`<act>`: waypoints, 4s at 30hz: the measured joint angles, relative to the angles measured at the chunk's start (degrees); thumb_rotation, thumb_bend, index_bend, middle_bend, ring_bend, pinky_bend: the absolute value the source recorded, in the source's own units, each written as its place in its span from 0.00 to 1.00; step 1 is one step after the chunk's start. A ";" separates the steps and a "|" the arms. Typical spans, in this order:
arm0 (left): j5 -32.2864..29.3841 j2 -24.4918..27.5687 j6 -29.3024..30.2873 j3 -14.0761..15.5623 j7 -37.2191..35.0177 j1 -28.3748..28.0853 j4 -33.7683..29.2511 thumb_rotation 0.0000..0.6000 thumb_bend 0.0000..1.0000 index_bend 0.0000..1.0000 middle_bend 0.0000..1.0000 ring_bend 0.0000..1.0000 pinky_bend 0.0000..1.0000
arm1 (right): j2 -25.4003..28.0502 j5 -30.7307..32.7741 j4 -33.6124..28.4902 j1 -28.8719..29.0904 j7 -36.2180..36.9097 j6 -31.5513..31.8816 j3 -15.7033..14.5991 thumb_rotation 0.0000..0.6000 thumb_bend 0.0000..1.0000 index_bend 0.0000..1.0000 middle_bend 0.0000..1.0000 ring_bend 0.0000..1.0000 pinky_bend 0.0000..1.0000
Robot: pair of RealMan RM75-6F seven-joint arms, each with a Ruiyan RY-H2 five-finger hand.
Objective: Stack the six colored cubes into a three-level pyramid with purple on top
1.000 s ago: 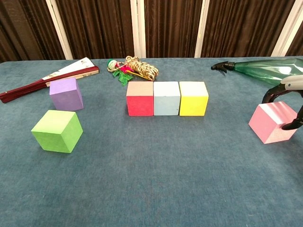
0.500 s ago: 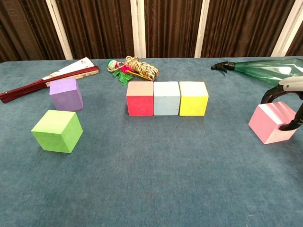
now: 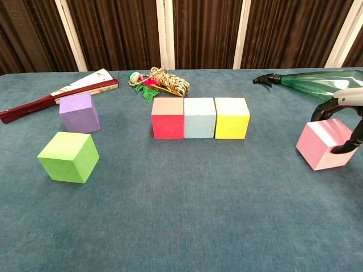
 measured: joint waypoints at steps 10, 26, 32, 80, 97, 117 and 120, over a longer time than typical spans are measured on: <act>0.45 0.06 1.03 -0.25 -0.34 0.25 0.39 1.00 0.18 0.15 0.04 0.00 0.00 | 6.33 5.64 -7.82 3.51 -7.06 2.15 1.74 1.00 0.25 0.40 0.35 0.18 0.00; 2.78 -2.11 6.36 -1.39 4.22 0.64 3.26 1.00 0.18 0.14 0.04 0.00 0.00 | 13.33 39.91 -16.72 22.91 -22.64 6.31 7.27 1.00 0.25 0.40 0.35 0.18 0.00; 2.72 -2.33 5.81 -1.56 3.17 0.62 3.91 1.00 0.18 0.14 0.03 0.00 0.00 | 11.06 55.94 -15.93 32.89 -29.93 8.88 8.96 1.00 0.25 0.40 0.35 0.18 0.00; 0.77 -1.75 5.34 -2.46 2.06 1.11 2.47 1.00 0.18 0.14 0.03 0.00 0.00 | -14.03 73.58 6.31 41.60 -45.50 15.29 21.30 1.00 0.25 0.41 0.35 0.18 0.00; 0.62 -1.91 5.06 -2.46 2.37 1.01 2.55 1.00 0.18 0.14 0.03 0.00 0.00 | -17.17 71.85 9.88 39.73 -47.22 13.74 22.85 1.00 0.25 0.41 0.35 0.18 0.00; 0.35 -1.94 4.75 -2.59 2.26 0.87 2.70 1.00 0.18 0.14 0.03 0.00 0.00 | -19.56 70.80 11.74 38.80 -49.06 13.72 24.61 1.00 0.25 0.41 0.35 0.18 0.00; 0.28 -1.92 4.82 -2.64 2.23 0.91 2.73 1.00 0.18 0.14 0.03 0.00 0.00 | -19.83 70.66 12.09 38.74 -49.31 13.74 24.74 1.00 0.25 0.41 0.35 0.18 0.00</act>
